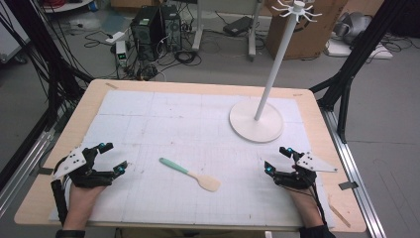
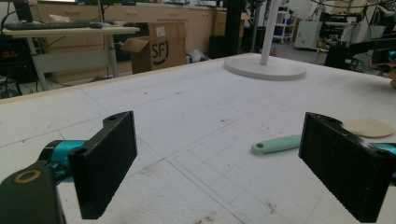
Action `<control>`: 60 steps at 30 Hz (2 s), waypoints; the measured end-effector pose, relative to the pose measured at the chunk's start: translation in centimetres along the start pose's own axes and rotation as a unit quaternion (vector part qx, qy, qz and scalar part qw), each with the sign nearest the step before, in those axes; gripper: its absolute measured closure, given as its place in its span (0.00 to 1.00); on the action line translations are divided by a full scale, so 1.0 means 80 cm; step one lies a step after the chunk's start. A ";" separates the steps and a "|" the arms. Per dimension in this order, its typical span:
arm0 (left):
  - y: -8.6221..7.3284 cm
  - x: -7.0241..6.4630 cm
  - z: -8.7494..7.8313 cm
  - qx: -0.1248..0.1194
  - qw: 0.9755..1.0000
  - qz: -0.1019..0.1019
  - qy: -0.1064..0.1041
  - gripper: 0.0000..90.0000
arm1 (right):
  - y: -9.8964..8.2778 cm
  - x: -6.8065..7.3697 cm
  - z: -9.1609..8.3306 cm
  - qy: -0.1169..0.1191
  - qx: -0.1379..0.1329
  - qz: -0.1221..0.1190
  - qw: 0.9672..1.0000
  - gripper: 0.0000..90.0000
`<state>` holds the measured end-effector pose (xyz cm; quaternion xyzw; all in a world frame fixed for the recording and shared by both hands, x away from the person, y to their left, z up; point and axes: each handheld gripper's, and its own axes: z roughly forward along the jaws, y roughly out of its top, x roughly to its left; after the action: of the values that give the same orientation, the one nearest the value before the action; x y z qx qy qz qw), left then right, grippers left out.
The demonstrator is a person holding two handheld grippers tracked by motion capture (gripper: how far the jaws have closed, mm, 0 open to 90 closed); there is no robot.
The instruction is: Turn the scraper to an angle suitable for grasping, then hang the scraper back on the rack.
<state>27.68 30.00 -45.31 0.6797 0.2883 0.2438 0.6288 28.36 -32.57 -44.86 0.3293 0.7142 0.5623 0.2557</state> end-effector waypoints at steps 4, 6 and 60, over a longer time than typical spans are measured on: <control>0.000 0.001 0.000 0.001 1.000 -0.003 0.004 0.13 | 0.000 -0.001 -0.001 -0.001 -0.001 0.009 1.000 0.19; 0.000 0.000 0.000 0.000 1.000 -0.002 0.005 0.13 | 0.000 0.000 -0.001 -0.003 0.000 0.009 1.000 0.19; 0.001 -0.003 0.002 0.008 1.000 0.010 0.016 0.14 | 0.066 0.135 0.144 0.142 0.103 -0.034 0.984 0.22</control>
<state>27.59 29.71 -45.27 0.6833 0.2936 0.2587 0.6163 30.73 -16.27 -42.37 0.2463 0.8082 0.5175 0.1356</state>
